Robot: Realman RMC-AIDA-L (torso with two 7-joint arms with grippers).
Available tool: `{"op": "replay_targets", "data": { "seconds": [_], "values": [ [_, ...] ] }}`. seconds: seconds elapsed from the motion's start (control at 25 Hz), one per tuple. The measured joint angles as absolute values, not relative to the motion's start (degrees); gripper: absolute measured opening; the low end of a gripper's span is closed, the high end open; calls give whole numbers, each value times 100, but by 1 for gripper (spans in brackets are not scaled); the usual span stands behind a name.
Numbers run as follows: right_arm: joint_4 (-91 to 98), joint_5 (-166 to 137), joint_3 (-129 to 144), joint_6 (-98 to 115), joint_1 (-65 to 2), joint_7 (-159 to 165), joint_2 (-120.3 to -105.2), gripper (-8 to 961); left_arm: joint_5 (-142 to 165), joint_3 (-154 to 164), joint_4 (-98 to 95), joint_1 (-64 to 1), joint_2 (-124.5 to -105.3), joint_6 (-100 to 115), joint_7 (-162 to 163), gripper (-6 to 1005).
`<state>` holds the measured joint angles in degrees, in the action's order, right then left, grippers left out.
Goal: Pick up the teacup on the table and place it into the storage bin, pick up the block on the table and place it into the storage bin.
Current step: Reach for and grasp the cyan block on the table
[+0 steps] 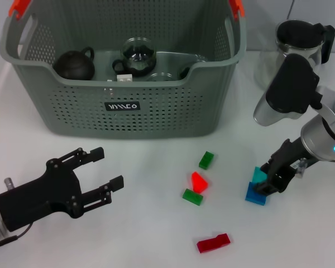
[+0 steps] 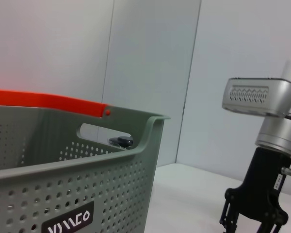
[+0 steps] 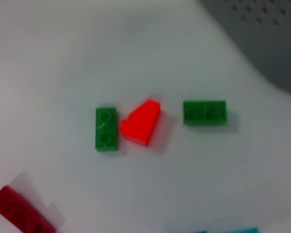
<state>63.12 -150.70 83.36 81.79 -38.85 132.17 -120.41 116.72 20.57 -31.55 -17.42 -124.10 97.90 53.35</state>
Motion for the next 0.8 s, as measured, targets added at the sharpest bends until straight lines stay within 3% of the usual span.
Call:
{"op": "replay_targets", "data": {
  "seconds": [0.32, 0.8],
  "values": [
    [6893, -15381, 8273, 8363, -3644, 13311, -12017, 514, 11686, 2057, -3155, -1740, -12410, 9782, 5335, 766],
    [7072, -15612, 8183, 8715, -3494, 13106, -12030, 667, 11684, 2057, -3152, -1790, -12410, 9772, 5335, 767]
  ]
}}
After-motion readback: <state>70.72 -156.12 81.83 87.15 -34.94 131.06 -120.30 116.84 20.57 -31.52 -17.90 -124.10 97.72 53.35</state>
